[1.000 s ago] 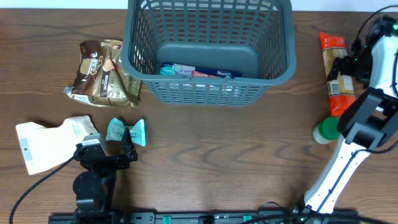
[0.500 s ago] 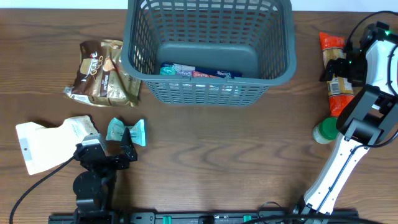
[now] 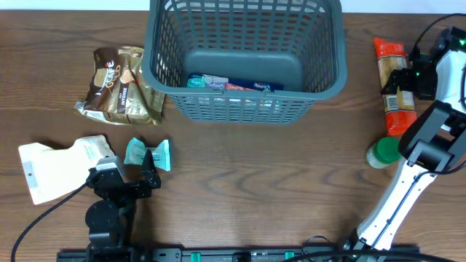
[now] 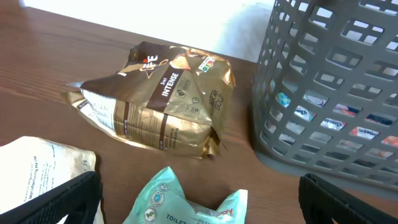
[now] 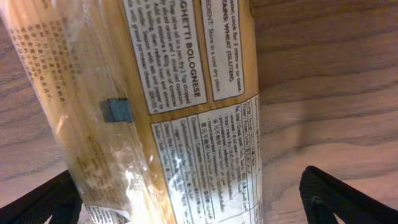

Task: Pack container
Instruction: 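Move the right gripper to the orange spaghetti package and grasp it, then carry the spaghetti package with the right gripper and release it in the basket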

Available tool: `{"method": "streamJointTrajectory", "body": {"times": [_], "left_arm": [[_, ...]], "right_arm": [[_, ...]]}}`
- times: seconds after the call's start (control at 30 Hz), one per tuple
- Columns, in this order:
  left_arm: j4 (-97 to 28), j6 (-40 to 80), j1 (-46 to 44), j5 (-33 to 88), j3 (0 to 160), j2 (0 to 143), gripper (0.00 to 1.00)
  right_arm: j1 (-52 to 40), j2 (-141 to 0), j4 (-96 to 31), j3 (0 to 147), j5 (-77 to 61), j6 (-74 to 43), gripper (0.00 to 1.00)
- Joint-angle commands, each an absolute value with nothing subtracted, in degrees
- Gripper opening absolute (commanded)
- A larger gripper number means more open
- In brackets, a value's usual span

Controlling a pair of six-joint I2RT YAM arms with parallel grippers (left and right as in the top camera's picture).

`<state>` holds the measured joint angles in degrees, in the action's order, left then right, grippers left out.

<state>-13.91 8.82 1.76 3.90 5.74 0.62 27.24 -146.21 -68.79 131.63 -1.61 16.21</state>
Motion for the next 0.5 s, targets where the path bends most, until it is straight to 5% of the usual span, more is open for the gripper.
{"method": "streamJointTrajectory", "body": {"times": [0.0, 0.27, 0.33, 0.37, 0.43, 0.47], "left_arm": [[-15.73, 8.69, 1.52, 3.66, 4.82, 0.23, 0.99], [-15.73, 8.69, 1.52, 3.66, 4.82, 0.23, 0.99], [-15.73, 8.69, 1.52, 3.66, 4.82, 0.23, 0.99], [-15.73, 8.69, 1.52, 3.66, 4.82, 0.23, 0.99], [-15.73, 8.69, 1.52, 3.66, 4.82, 0.23, 0.98], [-15.73, 8.69, 1.52, 3.66, 4.82, 0.23, 0.98]], "right_arm": [[27.68, -147.37, -67.51, 129.25, -2.68, 18.04, 0.92], [26.79, -147.37, -63.16, 120.79, -4.99, 19.38, 0.92], [26.59, -147.37, -62.98, 120.03, -4.99, 19.35, 0.84], [26.52, -147.37, -63.00, 119.83, -5.02, 19.38, 0.71], [26.41, -147.37, -63.05, 119.83, -5.02, 19.35, 0.02], [26.39, -147.37, -63.22, 119.83, -5.04, 19.35, 0.01]]}}
